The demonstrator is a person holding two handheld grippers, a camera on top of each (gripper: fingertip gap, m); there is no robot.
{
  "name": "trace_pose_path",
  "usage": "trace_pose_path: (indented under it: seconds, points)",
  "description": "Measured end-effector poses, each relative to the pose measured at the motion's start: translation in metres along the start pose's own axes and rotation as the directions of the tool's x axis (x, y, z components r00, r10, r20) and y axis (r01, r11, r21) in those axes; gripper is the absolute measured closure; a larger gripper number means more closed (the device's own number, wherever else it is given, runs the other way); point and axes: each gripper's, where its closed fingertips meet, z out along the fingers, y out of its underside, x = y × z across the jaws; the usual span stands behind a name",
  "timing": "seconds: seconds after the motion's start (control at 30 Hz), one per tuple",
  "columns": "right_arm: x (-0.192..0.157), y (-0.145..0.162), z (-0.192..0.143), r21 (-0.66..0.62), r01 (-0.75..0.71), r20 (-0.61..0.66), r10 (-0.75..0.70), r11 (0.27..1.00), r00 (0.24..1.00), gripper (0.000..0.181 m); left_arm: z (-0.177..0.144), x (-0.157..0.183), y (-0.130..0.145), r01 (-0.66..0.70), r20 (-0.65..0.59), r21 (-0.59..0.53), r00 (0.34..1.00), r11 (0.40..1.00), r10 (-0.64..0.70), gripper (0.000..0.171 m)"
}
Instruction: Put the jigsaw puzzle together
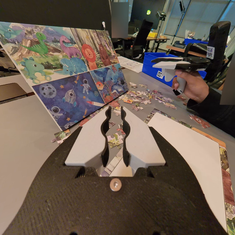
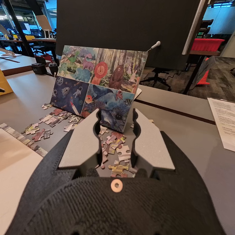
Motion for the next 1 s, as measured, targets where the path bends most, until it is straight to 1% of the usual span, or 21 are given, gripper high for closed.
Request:
trace_pose_path:
  seconds: [0.4, 1.0]
  points:
    - [0.019, -0.014, -0.013, 0.079, -0.04, -0.063, 0.045, 0.996, 0.997, 0.131, 0.0, 0.001, 0.0, -0.002, -0.001, 0.0, 1.0, 1.0, 0.002, 0.158]
    - [0.026, -0.018, -0.018, 0.101, -0.056, -0.079, 0.064, 0.993, 0.995, 0.131, 0.0, 0.001, 0.0, -0.001, -0.002, 0.001, 1.0, 1.0, 0.001, 0.158]
